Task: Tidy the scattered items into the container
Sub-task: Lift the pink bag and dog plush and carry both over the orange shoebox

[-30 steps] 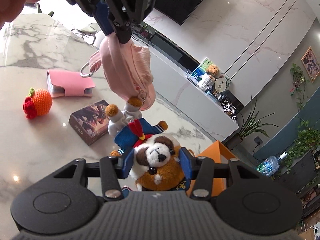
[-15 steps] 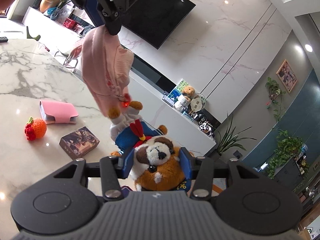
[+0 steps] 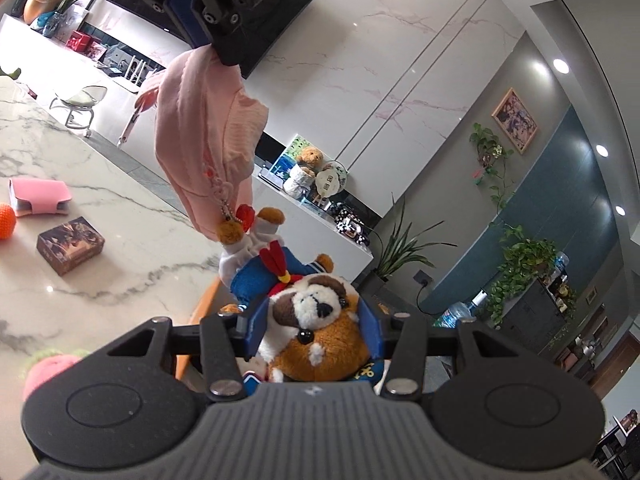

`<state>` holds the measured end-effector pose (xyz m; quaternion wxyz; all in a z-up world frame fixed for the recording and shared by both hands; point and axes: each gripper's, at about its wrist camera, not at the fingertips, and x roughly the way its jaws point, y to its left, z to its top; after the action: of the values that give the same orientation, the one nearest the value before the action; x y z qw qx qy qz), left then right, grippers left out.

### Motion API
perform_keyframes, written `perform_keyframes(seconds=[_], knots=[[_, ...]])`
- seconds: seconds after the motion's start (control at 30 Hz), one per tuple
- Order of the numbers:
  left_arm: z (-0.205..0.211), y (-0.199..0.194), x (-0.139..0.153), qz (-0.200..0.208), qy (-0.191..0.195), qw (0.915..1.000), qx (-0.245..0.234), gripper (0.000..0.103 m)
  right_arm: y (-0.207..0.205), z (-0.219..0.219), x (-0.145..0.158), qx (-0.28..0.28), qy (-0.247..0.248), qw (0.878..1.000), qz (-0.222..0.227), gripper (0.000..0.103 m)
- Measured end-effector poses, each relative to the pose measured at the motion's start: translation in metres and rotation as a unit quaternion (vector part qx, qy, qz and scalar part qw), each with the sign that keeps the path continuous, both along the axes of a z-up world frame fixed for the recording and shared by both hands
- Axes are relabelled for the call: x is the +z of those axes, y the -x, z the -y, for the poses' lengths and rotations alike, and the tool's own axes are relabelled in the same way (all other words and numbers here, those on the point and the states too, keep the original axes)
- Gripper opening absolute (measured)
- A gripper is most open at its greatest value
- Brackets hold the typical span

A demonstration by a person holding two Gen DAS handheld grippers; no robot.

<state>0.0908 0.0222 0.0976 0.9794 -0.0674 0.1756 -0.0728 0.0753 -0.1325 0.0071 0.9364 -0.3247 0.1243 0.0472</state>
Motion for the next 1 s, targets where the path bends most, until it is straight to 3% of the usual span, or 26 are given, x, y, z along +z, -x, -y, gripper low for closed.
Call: perform_keyframes(seconds=[0.47,0.63,0.73,0.77,0.83,1.0], knots=[[0.057,-0.043,-0.037,-0.044,0.013,0.998,-0.043,0.016,-0.031,0.072,-0.024,-0.053,-0.004,0.997,-0.049,0.051],[0.061,-0.054,-0.058,-0.077,0.021,0.9956,-0.049,0.015,-0.047,0.086,-0.025,-0.057,-0.027,0.994,-0.085,0.051],[0.061,-0.054,-0.074,-0.104,0.026,0.9929,-0.052,0.014,-0.055,0.094,-0.026,-0.05,-0.016,0.994,-0.091,0.051],[0.063,-0.055,-0.078,-0.109,0.025,0.9923,-0.054,0.012,-0.057,0.096,-0.027,-0.047,-0.012,0.995,-0.092,0.051],[0.065,-0.059,-0.086,-0.121,0.022,0.9905,-0.061,0.0,-0.062,0.102,-0.026,-0.041,-0.008,0.994,-0.1,0.051],[0.076,-0.065,-0.101,-0.144,0.006,0.9865,-0.078,0.0,-0.075,0.114,-0.029,-0.017,-0.02,0.989,-0.142,0.051]])
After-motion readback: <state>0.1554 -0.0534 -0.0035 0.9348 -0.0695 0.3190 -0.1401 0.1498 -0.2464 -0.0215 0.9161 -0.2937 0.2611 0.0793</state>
